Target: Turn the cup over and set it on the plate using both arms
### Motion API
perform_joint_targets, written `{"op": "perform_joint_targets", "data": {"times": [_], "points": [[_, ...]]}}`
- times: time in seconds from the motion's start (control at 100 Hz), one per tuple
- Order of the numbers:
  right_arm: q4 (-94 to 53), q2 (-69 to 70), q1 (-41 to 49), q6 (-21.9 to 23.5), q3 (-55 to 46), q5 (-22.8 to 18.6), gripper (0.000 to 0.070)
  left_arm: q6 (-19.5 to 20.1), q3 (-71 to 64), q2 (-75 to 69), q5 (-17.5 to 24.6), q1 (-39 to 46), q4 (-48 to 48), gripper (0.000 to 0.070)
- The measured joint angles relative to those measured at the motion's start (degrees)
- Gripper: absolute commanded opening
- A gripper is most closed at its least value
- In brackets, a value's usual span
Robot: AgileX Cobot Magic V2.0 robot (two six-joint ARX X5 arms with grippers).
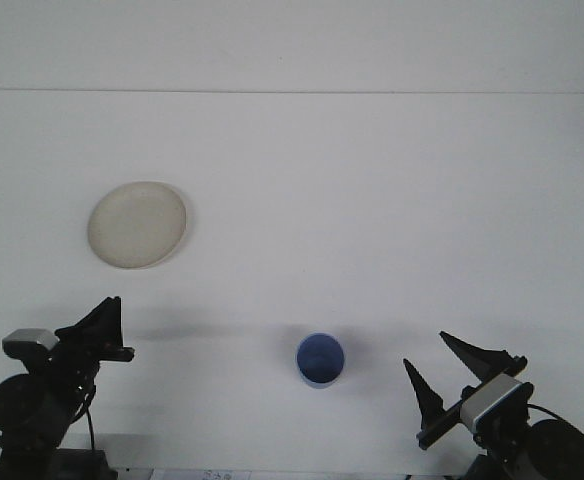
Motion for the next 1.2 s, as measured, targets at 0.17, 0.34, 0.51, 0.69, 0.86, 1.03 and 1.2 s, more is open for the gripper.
{"op": "perform_joint_targets", "data": {"times": [0.17, 0.34, 0.51, 0.69, 0.86, 1.03, 1.2], "points": [[-0.02, 0.0, 0.0, 0.0, 0.0, 0.02, 0.0473, 6.36, 15.87, 16.55, 10.19, -3.39, -15.93, 0.0549], [-0.02, 0.0, 0.0, 0.0, 0.0, 0.17, 0.0473, 10.34, 29.73, 31.95, 14.29, -12.9, -30.69, 0.0547], [-0.04, 0.0, 0.0, 0.0, 0.0, 0.15, 0.0473, 11.43, 37.66, 43.5, 13.29, -26.51, -35.3, 0.0544], [-0.04, 0.0, 0.0, 0.0, 0.0, 0.17, 0.0473, 10.08, 43.06, 52.83, 6.95, -38.49, -32.15, 0.0544], [-0.04, 0.0, 0.0, 0.0, 0.0, 0.15, 0.0473, 9.11, 46.77, 61.48, 4.46, -44.7, -30.84, 0.0544], [-0.04, 0.0, 0.0, 0.0, 0.0, 0.17, 0.0473, 8.9, 49.03, 69.02, 2.93, -47.6, -29.75, 0.0544], [-0.04, 0.0, 0.0, 0.0, 0.0, 0.17, 0.0473, 8.35, 49.03, 74.44, 2.84, -49.03, -29.18, 0.0543]]}}
